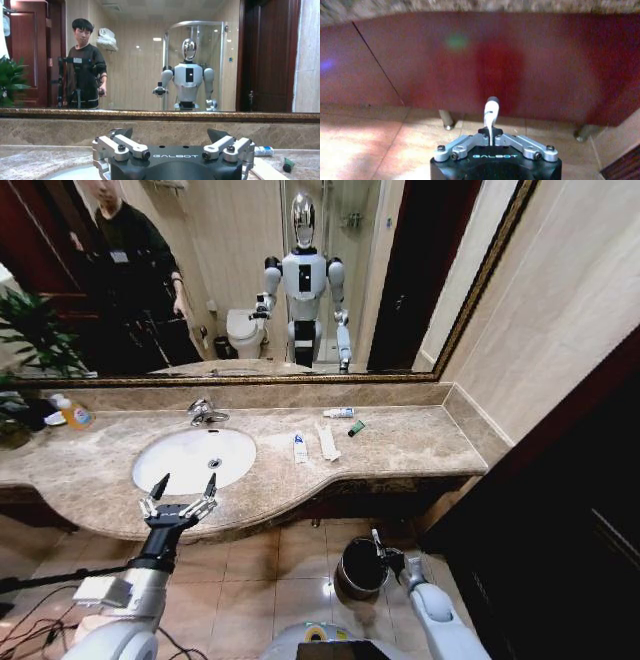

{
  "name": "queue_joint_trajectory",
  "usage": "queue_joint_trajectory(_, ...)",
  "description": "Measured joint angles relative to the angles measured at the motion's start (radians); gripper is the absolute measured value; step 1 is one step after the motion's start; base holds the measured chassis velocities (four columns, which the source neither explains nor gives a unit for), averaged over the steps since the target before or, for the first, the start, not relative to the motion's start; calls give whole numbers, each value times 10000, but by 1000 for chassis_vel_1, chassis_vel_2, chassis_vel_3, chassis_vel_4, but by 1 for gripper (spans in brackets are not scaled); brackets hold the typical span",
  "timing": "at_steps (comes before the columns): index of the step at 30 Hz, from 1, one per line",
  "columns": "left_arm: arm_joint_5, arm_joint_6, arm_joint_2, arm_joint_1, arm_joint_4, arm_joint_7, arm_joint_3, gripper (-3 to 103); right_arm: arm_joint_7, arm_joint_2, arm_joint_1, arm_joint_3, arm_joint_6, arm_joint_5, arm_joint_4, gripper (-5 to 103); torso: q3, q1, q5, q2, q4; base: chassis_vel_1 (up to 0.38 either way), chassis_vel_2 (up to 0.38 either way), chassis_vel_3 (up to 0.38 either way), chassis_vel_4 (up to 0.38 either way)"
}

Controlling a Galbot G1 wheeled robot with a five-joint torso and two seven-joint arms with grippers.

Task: Pick up the trash from the sink and place it in the trash bin.

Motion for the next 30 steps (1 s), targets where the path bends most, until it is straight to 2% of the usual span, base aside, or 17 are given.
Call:
queue_joint_trajectory(5, 0, 0, 0, 0, 0, 0, 0, 100, 41, 324, 293, 169, 254, -311, -892, 1, 0, 0, 2, 0, 0, 0, 0, 0, 0)
queue_joint_trajectory(12, 0, 0, 0, 0, 0, 0, 0, 100, -40, 449, 293, 228, 267, -441, -1086, 1, 0, -2, 2, 0, 0, 0, 0, 0, 0)
queue_joint_trajectory(14, 0, 0, 0, 0, 0, 0, 0, 100, -132, 446, 265, 237, 267, -491, -1072, 4, 0, -2, 0, 0, 0, 0, 0, 0, 0)
queue_joint_trajectory(15, 0, 0, 0, -1, 0, 0, 0, 100, -202, 437, 242, 238, 267, -514, -1050, 9, 0, -1, 2, 0, 0, 0, 0, 0, 0)
queue_joint_trajectory(16, 0, 0, 0, -1, 0, 0, 0, 100, -202, 437, 242, 238, 267, -514, -1050, 9, 0, -1, 2, 0, 0, 0, 0, 0, 0)
queue_joint_trajectory(19, 0, 0, 0, 0, 0, 0, 0, 100, -372, 395, 151, 246, 296, -550, -891, 25, 0, -1, 1, 0, -1, 0, 0, 0, 0)
queue_joint_trajectory(21, 0, 0, 0, 0, 0, 0, 0, 100, -376, 393, 133, 245, 291, -558, -852, 25, 0, -2, 1, 0, 0, 0, 0, 0, 0)
queue_joint_trajectory(24, 0, 0, 1, 0, 0, 0, 0, 100, -359, 397, 99, 245, 296, -584, -762, 41, 0, -1, 2, 0, 0, 0, 0, 0, 0)
queue_joint_trajectory(25, 0, 0, 1, 0, 0, 0, 0, 100, -359, 397, 99, 245, 296, -584, -762, 41, 0, -1, 2, 0, 0, 0, 0, 0, 0)
queue_joint_trajectory(28, 0, 0, 1, 0, 0, 0, 0, 100, -356, 371, 40, 239, 296, -588, -620, 58, 0, -2, 2, 0, -1, 0, 0, 0, 0)
queue_joint_trajectory(29, 0, 0, 1, 0, 0, 0, 0, 100, -356, 371, 40, 239, 296, -588, -620, 58, 0, -2, 2, 0, -1, 0, 0, 0, 0)
queue_joint_trajectory(30, 0, 0, 0, 0, 0, 0, 0, 100, -354, 351, 24, 238, 296, -588, -574, 63, 0, -2, 1, 0, 0, 0, 0, 0, 0)
